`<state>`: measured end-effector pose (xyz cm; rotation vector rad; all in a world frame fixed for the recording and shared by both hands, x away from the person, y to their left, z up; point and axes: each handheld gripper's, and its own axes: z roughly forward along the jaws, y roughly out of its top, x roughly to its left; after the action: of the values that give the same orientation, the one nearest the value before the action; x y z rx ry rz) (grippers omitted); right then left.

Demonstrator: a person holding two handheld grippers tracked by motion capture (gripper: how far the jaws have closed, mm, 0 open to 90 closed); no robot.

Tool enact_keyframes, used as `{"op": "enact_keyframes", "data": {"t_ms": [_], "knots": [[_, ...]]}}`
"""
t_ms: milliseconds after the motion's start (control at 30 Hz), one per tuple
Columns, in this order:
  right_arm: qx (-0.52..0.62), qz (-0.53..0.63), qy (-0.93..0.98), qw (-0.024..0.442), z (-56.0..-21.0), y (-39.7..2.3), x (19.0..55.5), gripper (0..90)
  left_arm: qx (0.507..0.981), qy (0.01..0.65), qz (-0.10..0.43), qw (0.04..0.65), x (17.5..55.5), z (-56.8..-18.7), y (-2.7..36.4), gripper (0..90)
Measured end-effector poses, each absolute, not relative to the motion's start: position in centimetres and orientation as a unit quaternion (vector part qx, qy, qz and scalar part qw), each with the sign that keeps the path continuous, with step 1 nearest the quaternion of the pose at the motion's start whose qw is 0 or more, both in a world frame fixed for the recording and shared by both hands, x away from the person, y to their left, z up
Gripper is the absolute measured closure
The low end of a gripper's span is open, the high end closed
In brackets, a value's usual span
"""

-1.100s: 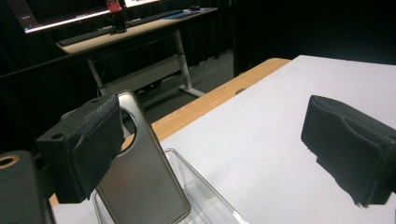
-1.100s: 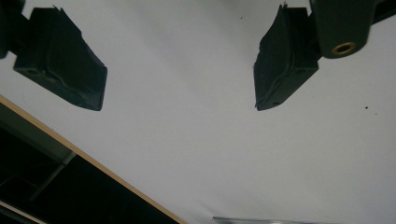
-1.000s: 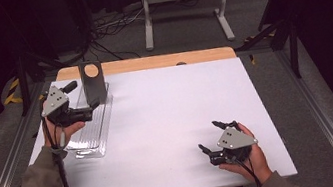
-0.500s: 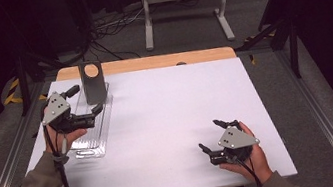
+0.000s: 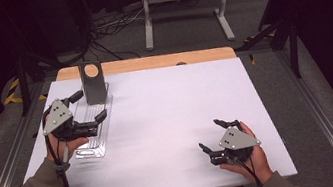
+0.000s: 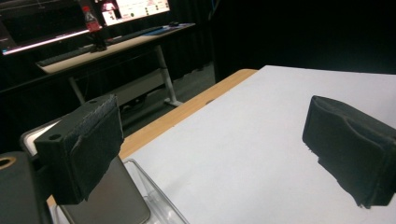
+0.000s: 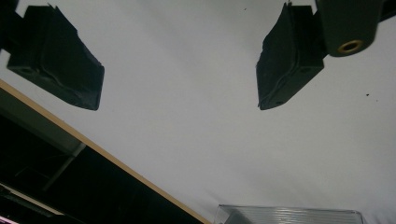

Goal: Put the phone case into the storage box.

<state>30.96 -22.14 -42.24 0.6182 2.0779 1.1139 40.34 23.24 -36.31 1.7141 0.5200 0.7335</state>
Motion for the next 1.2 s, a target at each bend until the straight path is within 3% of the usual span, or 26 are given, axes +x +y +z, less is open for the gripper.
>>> {"op": "enact_keyframes", "data": {"t_ms": [1200], "knots": [[0.238, 0.43, 0.799, 0.345, -42.1, -22.1, 30.9, 15.8, 0.747, 0.194, 0.301, 0.56, 36.0, -37.8, 21.4, 5.1]]}}
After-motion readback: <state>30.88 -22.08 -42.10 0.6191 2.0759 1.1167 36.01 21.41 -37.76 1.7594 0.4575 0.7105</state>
